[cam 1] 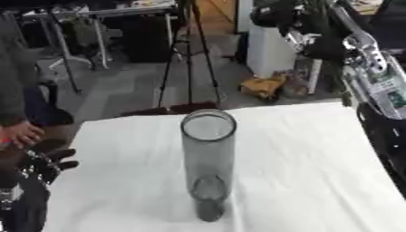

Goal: Arrange flowers into the vase.

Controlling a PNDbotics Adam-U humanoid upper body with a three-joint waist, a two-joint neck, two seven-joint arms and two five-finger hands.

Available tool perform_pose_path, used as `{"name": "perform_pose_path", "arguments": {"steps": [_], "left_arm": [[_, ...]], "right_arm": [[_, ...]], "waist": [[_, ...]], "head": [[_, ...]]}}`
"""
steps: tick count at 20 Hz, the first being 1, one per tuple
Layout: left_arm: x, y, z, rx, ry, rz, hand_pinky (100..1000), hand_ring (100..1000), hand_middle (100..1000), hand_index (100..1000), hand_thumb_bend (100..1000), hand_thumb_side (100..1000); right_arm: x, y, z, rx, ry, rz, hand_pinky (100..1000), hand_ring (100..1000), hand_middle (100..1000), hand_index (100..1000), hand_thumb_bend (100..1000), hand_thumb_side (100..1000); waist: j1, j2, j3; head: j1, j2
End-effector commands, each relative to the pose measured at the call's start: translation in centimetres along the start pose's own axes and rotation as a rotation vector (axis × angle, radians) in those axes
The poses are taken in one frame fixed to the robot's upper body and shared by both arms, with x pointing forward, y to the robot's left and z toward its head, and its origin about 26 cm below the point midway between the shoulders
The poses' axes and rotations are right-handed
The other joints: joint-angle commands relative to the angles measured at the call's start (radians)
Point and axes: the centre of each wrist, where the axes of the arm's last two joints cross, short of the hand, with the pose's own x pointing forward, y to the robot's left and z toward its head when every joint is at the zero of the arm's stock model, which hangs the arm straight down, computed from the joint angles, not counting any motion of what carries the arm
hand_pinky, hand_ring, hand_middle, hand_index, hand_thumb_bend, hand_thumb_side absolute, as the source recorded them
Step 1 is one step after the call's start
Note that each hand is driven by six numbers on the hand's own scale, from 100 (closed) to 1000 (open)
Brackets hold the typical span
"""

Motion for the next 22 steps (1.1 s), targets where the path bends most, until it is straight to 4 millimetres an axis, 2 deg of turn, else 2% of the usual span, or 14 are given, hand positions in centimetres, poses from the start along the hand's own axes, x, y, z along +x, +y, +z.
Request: {"name": "perform_pose_path", "arguments": {"steps": [1, 12, 22], "left_arm": [[0.7, -0.1, -0.6, -0.016, -0.028, -0.002, 686, 725, 737, 794, 992, 863], [0.8, -0.7, -0.9, -0.035, -0.034, 0.015, 686, 724, 736, 794, 995, 863], [0.8, -0.9, -0.9, -0.04, -0.031, 0.025, 686, 723, 735, 793, 997, 863]], "right_arm": [[2.1, 0.0, -1.6, -0.016, -0.068, -0.032, 100, 100, 100, 115, 224, 146], [4.5, 2.6, -3.3, -0.032, -0.155, -0.264, 100, 100, 100, 114, 221, 143], [6.4, 4.3, -4.0, -0.014, -0.215, -0.373, 100, 100, 100, 115, 219, 139]], "waist": [[-0.015, -0.012, 0.006], [-0.005, -0.006, 0.054], [0.007, -0.009, 0.082]], "head": [[-0.012, -0.016], [-0.023, -0.028], [-0.027, -0.025]]}}
